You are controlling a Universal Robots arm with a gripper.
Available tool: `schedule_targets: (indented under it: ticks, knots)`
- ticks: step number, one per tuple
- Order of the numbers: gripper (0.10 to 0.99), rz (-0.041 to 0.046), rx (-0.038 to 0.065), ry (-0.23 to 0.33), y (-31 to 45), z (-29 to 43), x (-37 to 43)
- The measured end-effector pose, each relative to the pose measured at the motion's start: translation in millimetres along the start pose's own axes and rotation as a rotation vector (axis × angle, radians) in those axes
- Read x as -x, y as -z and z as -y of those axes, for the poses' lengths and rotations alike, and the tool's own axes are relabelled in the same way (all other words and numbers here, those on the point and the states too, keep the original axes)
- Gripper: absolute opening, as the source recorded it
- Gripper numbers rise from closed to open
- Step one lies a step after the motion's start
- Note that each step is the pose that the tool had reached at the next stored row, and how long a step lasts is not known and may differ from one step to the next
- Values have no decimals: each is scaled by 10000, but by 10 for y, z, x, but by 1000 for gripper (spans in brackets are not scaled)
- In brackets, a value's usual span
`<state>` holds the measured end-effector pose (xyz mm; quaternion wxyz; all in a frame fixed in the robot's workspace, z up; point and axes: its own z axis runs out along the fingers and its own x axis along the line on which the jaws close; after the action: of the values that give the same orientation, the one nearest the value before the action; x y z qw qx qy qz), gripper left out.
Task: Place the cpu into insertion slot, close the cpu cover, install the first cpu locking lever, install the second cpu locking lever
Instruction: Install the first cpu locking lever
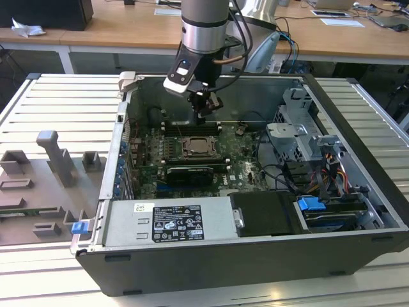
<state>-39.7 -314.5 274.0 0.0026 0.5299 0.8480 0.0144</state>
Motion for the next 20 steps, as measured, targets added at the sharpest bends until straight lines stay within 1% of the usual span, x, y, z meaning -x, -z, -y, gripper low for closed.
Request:
schedule_targets:
  ticks: [18, 20]
  knots:
    - [106, -28, -11, 1025, 0, 0, 0]
    - [106, -34, -14, 1248, 0, 0, 0]
